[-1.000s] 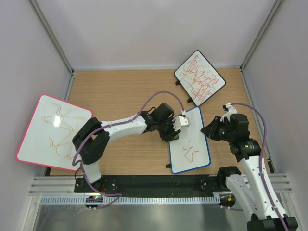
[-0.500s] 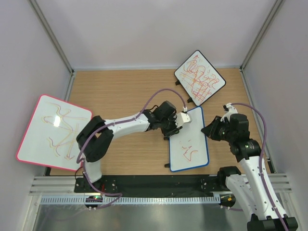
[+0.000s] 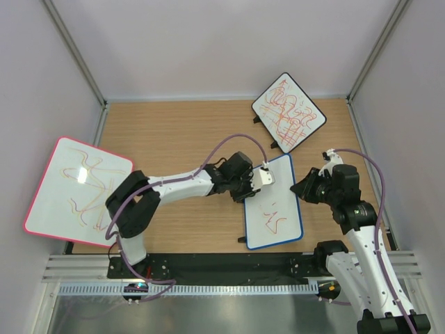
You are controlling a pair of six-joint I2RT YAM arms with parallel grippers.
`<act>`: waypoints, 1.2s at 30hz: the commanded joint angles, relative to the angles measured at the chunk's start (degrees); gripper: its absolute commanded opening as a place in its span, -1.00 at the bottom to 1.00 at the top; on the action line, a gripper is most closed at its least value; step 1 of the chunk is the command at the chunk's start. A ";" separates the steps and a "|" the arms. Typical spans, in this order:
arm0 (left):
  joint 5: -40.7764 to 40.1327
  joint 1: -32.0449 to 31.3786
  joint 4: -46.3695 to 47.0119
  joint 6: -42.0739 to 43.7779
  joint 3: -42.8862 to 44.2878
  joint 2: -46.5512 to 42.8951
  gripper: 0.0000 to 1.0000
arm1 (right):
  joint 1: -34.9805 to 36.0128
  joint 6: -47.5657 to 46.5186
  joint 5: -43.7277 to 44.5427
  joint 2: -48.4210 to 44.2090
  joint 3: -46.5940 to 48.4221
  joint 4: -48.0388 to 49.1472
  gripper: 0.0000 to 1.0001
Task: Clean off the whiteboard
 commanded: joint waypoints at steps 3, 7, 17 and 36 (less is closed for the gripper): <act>5.38 -3.85 -4.32 -0.76 0.07 -3.01 -1.00 | 0.26 -0.81 0.11 -0.85 1.41 1.38 -0.98; 8.89 -6.22 -4.49 -1.54 -0.02 -5.56 -0.99 | 0.35 -0.72 0.11 -0.85 1.41 1.30 -0.98; 13.03 -10.53 -5.81 -2.95 0.68 -5.58 -0.99 | 0.35 -0.55 0.37 -1.20 1.32 1.38 -0.98; 9.52 -2.54 -3.97 -0.76 0.16 0.84 -1.00 | 0.35 -0.72 0.28 -1.20 1.59 1.12 -0.98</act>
